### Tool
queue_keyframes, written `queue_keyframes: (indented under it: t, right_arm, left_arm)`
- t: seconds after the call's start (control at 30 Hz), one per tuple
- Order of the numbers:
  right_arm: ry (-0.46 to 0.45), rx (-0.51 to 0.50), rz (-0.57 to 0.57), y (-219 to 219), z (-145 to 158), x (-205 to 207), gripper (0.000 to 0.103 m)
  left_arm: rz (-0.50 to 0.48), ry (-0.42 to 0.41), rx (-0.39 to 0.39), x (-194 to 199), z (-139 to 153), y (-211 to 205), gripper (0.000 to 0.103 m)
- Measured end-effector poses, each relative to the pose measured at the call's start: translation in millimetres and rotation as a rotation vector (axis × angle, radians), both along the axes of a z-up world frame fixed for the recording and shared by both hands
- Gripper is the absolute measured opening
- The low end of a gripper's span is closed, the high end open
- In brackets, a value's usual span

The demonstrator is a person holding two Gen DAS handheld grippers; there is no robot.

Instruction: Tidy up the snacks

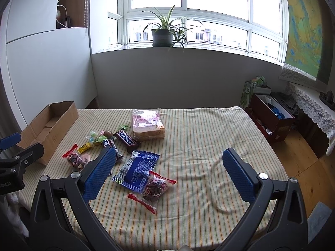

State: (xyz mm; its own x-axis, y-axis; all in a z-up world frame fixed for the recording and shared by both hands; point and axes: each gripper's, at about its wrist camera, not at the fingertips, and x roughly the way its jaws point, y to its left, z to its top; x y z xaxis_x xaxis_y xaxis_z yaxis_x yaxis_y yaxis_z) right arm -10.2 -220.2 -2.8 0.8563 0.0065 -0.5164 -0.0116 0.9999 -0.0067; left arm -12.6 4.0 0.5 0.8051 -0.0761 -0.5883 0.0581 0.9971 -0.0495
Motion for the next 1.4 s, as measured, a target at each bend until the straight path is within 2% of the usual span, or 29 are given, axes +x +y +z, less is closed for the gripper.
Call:
queue_keyframes:
  t: [0.47,0.77,0.87,1.0,1.13,1.2,1.4]
  right_arm:
    - [0.028,0.008,-0.009,-15.3,-12.6,9.7,0.103]
    - [0.080,0.037,0.026,-33.2,-27.5,16.5,0.103]
    - [0.135,0.076,0.065,-41.7,-35.4,22.8,0.094]
    - [0.192,0.058,0.092,-46.2,-44.5,28.2,0.089]
    - [0.223,0.050,0.119,-44.3,-50.4,29.0,0.085]
    - [0.245,0.057,0.137,-41.2,-54.2,30.4,0.077]
    - [0.344,0.190,0.167,-36.9,-70.7,40.6,0.076]
  left_arm:
    - [0.010,0.041,0.013,2.9,-18.5,8.8,0.102]
    - [0.014,0.091,0.021,4.2,-36.7,19.3,0.095]
    - [0.006,0.110,0.016,6.1,-42.6,21.3,0.091]
    - [-0.009,0.136,0.007,7.2,-50.1,21.8,0.078]
    - [-0.017,0.163,-0.008,8.8,-58.0,23.6,0.076]
    - [-0.026,0.175,-0.015,9.5,-61.9,23.7,0.069]
    - [-0.044,0.219,-0.080,18.4,-69.5,26.8,0.068]
